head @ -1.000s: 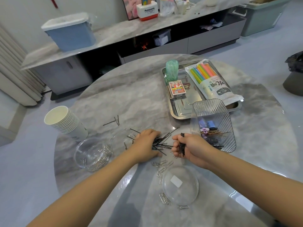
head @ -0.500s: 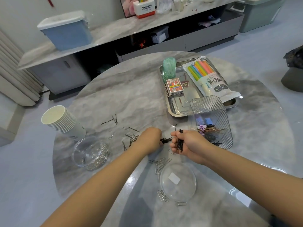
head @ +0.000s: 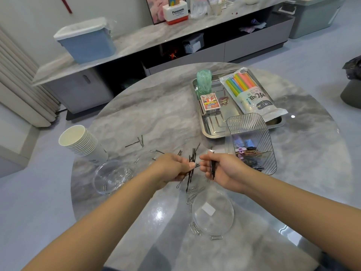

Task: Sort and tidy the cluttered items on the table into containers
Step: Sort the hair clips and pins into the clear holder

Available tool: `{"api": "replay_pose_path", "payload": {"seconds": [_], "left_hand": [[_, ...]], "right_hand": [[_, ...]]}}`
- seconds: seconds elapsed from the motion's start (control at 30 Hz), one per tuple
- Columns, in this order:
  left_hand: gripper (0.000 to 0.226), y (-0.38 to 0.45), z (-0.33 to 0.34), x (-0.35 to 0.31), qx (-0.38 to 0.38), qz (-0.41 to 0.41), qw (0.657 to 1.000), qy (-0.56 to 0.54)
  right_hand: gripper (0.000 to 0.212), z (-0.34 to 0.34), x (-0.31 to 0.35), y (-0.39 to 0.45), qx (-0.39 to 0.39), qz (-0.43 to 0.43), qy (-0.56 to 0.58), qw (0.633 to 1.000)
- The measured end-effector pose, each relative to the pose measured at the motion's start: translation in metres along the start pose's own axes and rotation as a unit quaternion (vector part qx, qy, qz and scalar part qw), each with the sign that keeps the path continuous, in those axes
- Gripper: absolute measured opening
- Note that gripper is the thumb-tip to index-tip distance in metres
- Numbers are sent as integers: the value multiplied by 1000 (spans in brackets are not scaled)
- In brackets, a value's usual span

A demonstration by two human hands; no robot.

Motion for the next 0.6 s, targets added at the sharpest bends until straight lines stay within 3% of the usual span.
{"api": "replay_pose_path", "payload": {"seconds": [0.1, 0.27, 0.43, 0.6], "left_hand": [[21, -11, 3, 10, -1, -20, 1000, 20], [22, -13, 10, 23, -2, -18, 997, 79], [18, -11, 20, 21, -36, 29, 991, 123], [19, -11, 24, 20, -80, 65, 991, 88]], "right_hand": [[29, 8, -7, -1, 40, -4, -33, 999], [21, 9, -20, -3, 31, -34, -115, 992], [18, 4, -25, 1, 24, -40, -112, 993], [20, 1, -26, 6, 2, -45, -131, 990]]}}
Point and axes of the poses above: each hand's wrist, its own y-axis towards the middle knuckle, its own z-axis out of the palm, x = y × z, the point moved 2 cm from there along y, towards the middle knuckle, and after that the axes turned 4 degrees about -y, right-handed, at the moved point
